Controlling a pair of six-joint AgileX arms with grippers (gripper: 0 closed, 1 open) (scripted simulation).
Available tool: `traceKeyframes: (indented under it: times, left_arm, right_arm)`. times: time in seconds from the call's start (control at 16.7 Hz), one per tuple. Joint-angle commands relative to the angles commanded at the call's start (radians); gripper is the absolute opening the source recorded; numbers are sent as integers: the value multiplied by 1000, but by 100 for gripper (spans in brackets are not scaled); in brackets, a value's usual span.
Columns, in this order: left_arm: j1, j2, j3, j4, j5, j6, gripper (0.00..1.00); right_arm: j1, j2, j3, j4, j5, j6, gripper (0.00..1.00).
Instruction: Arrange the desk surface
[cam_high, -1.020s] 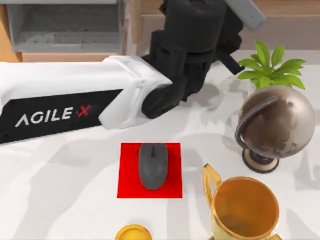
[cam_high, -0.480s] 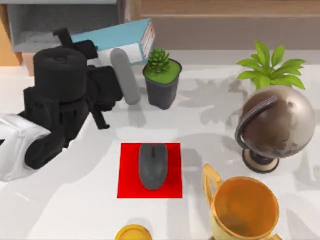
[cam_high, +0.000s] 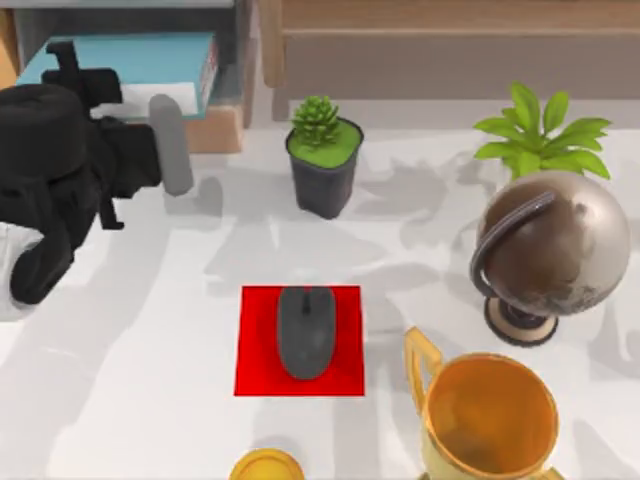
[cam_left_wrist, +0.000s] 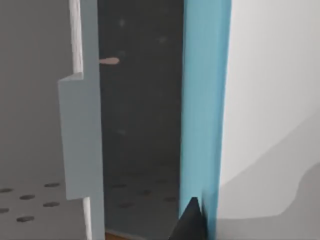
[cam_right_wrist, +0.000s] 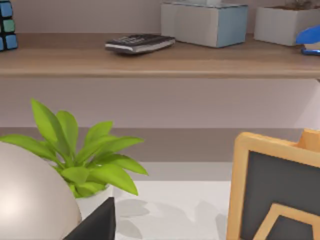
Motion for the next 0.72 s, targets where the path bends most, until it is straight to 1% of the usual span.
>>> traceKeyframes:
  times: [0.18, 0.54, 0.72]
  left_arm:
    - [26, 67, 40, 39, 28, 41, 0]
    - [25, 72, 42, 41, 29, 44, 0]
    - [37, 109, 96, 38, 35, 45, 0]
  right_arm:
    - [0, 0, 0, 0, 0, 0, 100]
    - [0, 0, 0, 0, 0, 0, 100]
    - [0, 0, 0, 0, 0, 0, 100]
